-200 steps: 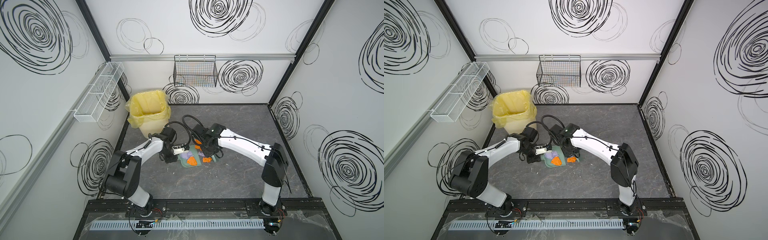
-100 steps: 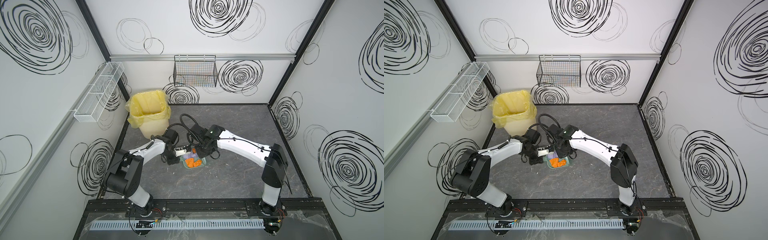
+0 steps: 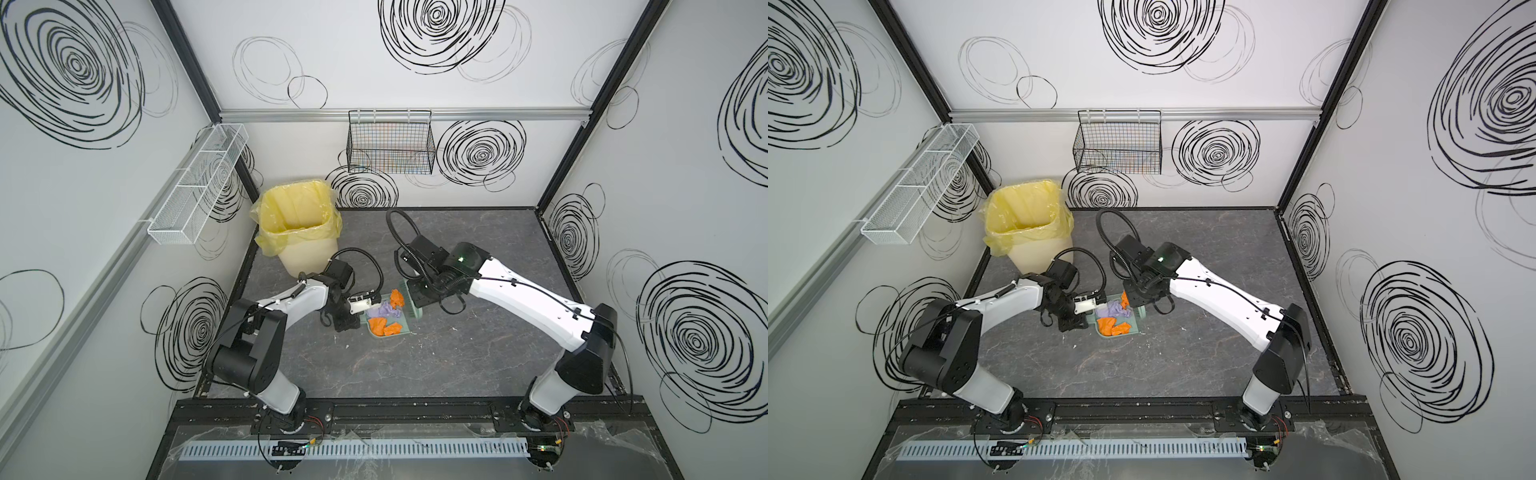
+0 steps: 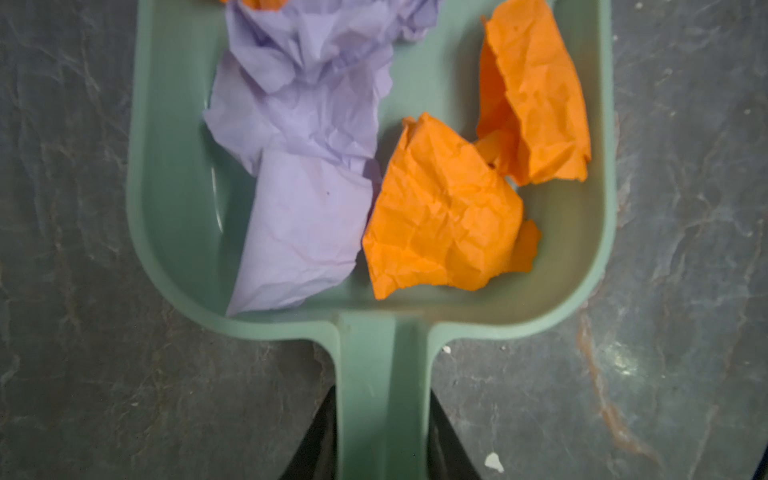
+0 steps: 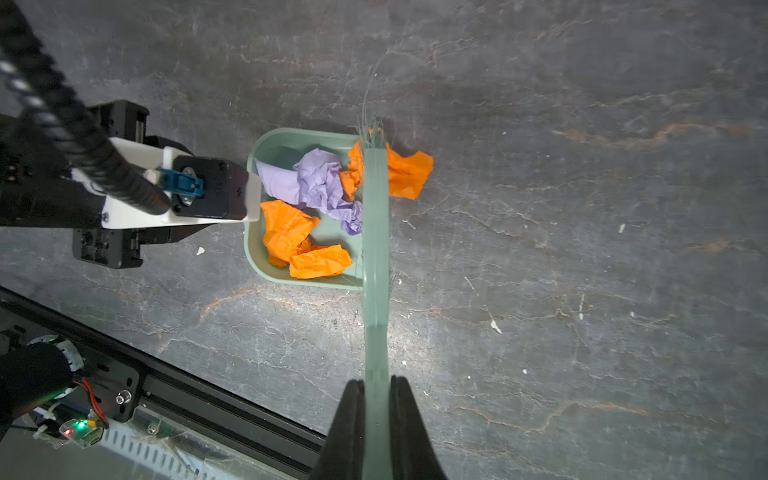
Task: Sweep away the paper scraps from the table
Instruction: 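Lift the full dustpan toward the bin while the right gripper withdraws the brush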
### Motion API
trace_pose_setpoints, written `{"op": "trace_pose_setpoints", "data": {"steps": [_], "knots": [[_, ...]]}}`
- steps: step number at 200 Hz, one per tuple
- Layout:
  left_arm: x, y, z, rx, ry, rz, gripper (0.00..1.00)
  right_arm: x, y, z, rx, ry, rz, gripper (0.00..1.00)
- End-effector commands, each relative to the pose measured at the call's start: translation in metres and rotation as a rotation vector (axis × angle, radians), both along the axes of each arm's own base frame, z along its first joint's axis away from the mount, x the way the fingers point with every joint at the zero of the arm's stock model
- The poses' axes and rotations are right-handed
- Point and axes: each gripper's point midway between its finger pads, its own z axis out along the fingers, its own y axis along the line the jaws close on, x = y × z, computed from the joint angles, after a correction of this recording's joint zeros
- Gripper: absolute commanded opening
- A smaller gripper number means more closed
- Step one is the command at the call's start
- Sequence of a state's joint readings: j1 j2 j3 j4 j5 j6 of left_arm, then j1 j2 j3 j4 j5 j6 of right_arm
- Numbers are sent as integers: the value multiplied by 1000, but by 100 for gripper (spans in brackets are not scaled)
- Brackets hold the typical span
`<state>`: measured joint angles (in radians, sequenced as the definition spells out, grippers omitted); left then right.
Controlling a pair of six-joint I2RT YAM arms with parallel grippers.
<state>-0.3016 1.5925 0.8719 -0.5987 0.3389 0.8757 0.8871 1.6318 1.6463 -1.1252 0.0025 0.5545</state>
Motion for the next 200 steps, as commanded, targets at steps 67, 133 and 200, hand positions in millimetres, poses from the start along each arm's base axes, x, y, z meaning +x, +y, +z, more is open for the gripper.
{"op": "trace_pose_setpoints", "data": {"steps": [67, 133, 200], "knots": [[-12, 5, 45, -152, -36, -7, 0, 3, -65, 2, 29, -29, -147, 0], [-16, 15, 94, -173, -109, -13, 0, -2, -77, -16, 32, -13, -162, 0], [15, 46, 165, -164, -195, 15, 0, -6, -79, -23, 44, -7, -162, 0]]}}
